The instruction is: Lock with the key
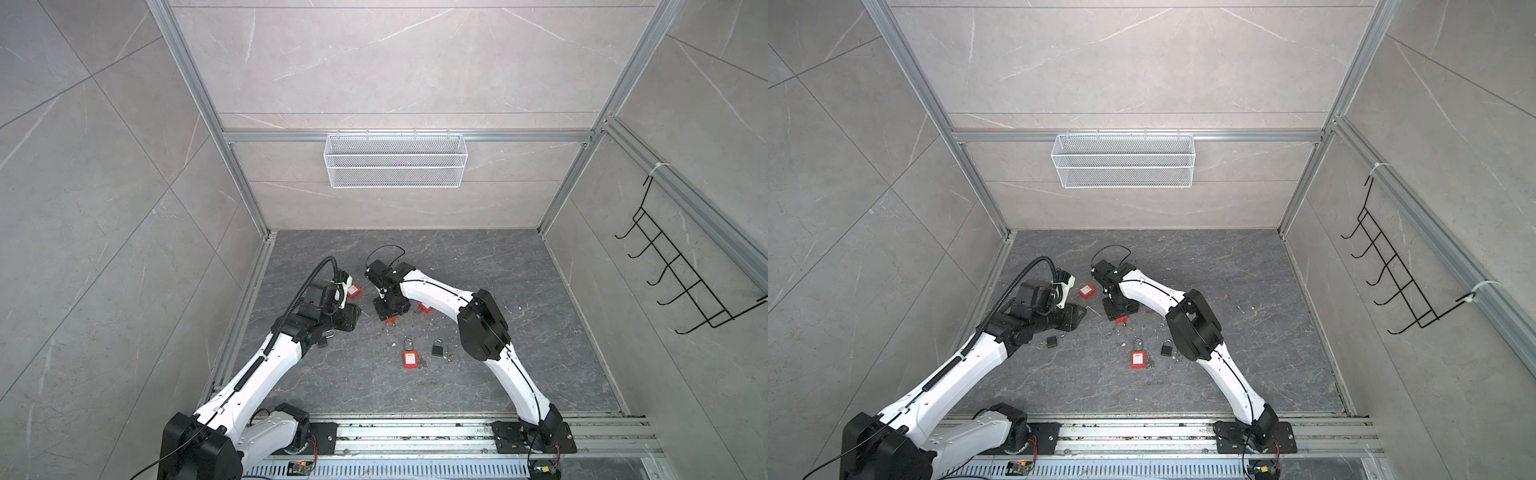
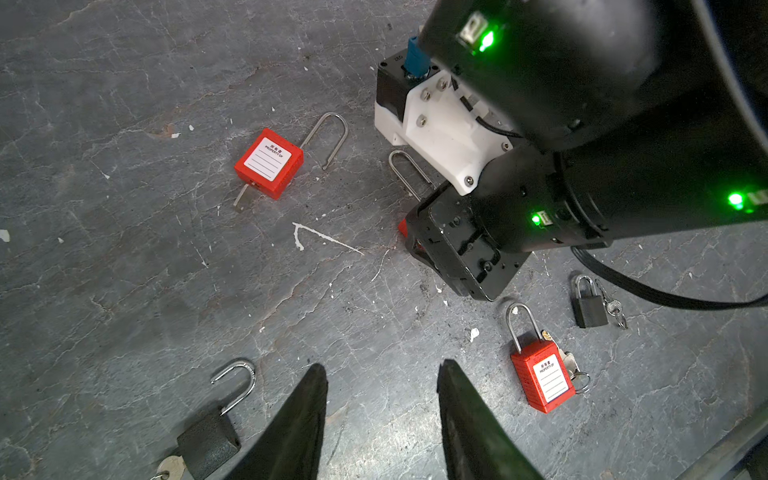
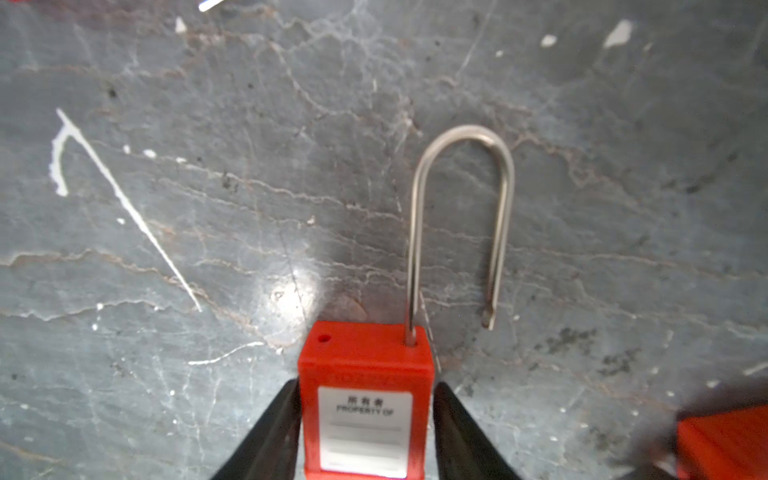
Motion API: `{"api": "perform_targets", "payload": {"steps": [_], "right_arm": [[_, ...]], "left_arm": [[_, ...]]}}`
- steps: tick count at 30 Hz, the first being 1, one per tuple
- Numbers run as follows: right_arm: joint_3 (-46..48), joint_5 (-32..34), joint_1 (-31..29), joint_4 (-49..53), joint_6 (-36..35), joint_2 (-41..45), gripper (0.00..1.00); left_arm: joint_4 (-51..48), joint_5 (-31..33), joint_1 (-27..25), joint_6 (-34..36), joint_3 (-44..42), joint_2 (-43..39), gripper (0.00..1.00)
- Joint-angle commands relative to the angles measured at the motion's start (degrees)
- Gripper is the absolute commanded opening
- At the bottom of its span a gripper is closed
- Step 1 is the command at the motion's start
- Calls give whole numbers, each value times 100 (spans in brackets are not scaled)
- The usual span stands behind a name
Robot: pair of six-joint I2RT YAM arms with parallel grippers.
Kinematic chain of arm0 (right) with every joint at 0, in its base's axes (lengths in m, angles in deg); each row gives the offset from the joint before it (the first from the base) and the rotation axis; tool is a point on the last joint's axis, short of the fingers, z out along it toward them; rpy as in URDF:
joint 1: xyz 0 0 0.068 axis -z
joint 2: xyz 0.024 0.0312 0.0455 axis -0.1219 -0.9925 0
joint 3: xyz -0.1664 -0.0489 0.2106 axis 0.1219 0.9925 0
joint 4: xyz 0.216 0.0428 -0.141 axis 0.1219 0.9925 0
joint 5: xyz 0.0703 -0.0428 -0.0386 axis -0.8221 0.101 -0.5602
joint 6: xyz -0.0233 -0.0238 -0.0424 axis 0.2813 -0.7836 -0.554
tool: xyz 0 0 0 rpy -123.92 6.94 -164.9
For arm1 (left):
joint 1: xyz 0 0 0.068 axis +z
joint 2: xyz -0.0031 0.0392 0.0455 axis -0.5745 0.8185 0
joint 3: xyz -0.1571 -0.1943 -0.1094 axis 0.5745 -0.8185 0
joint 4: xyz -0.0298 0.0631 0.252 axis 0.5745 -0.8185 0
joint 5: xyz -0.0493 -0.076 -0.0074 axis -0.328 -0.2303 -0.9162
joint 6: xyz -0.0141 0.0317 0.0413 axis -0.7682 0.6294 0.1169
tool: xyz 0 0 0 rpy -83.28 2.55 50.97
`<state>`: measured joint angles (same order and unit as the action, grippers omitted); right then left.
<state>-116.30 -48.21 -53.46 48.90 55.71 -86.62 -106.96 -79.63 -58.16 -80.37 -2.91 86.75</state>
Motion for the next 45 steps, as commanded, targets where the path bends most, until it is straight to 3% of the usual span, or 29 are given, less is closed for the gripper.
{"api": "perform_targets", "payload": {"steps": [1,9,11,15,21,26,33,41,44,45], "right_arm": [[80,-60,-61,106,18,-75,44],[293,109,-80,-29,-560,596,33],[594,12,-74,-101,-968,973,31],[1985,-818,38,-708,-2157,2213,30],[4167,-1984,218,-1389,-4239,4514,31],[5192,-2056,417,-1459,-5203,5851,31],[5237,-2547,463,-981,-5624,6344,30],[5062,-2804,471,-618,-5979,6306,30],[5004,-2770,470,-551,-5999,6281,30],[4984,-2768,471,-530,-6012,6271,30]], "left_arm": [[41,-150,35,-75,-26,14,46],[69,-146,33,213,38,-176,46],[160,-484,33,517,54,-277,46],[519,-1425,27,1153,34,-418,46],[1021,-2348,-26,2105,78,-486,46],[969,-2745,-387,3214,246,-531,46],[668,-2499,-1157,4320,480,-337,46],[598,-2434,-1462,4568,605,-57,44],[562,-2491,-1479,4578,635,-13,38],[526,-2540,-1486,4585,654,9,31]]}}
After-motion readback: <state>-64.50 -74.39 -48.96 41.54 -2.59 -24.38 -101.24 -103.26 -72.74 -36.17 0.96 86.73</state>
